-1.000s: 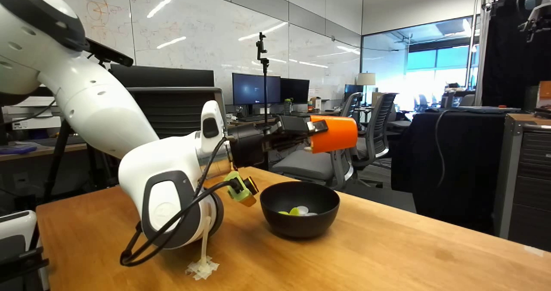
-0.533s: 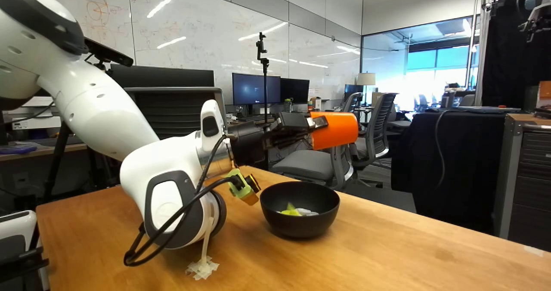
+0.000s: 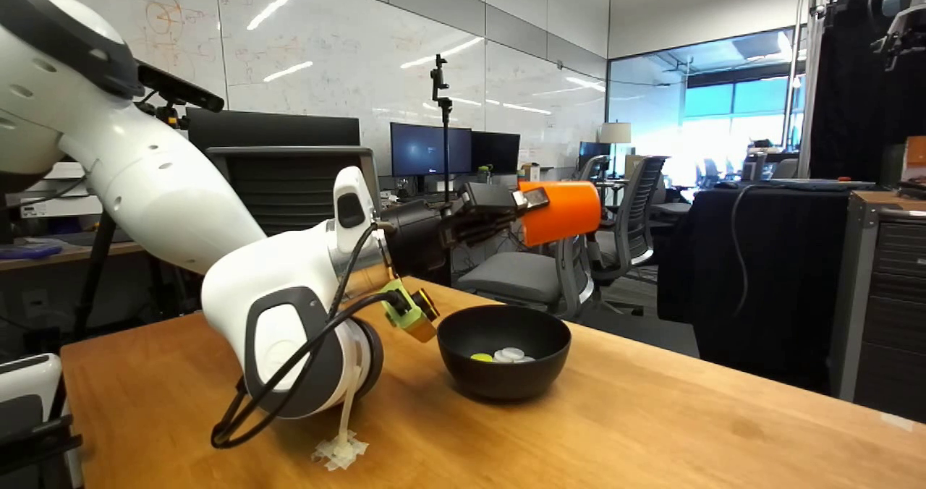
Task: Pour the things in the orange cup into the bowl
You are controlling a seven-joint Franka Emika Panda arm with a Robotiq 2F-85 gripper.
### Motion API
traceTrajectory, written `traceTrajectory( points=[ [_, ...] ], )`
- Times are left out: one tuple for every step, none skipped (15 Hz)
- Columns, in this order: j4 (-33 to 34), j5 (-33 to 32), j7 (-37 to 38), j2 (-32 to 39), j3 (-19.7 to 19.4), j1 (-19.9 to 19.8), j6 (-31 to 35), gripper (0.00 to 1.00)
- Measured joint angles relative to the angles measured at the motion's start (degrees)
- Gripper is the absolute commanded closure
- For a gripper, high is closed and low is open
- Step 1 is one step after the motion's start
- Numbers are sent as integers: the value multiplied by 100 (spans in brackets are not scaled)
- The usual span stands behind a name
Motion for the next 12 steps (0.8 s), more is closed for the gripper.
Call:
traceTrajectory(
  points=[
    [3, 22, -6, 20, -13, 11, 0, 96],
    [8, 41, -14, 42, -27, 24, 0, 96],
    [11, 58, -24, 63, -41, 38, 0, 96],
    [13, 71, -33, 81, -54, 51, 0, 96],
    [14, 73, -60, 89, -81, 67, 0, 96],
    [14, 73, -109, 86, -136, 92, 0, 96],
    [14, 73, -156, 84, -214, 123, 0, 96],
    [15, 73, -205, 83, -289, 154, 0, 96],
    [15, 73, -235, 82, -352, 179, 0, 96],
    [15, 73, -268, 82, -401, 196, 0, 96],
    [15, 73, -301, 82, -436, 206, 0, 96],
    [15, 73, -330, 82, -464, 213, 0, 96]
  ],
)
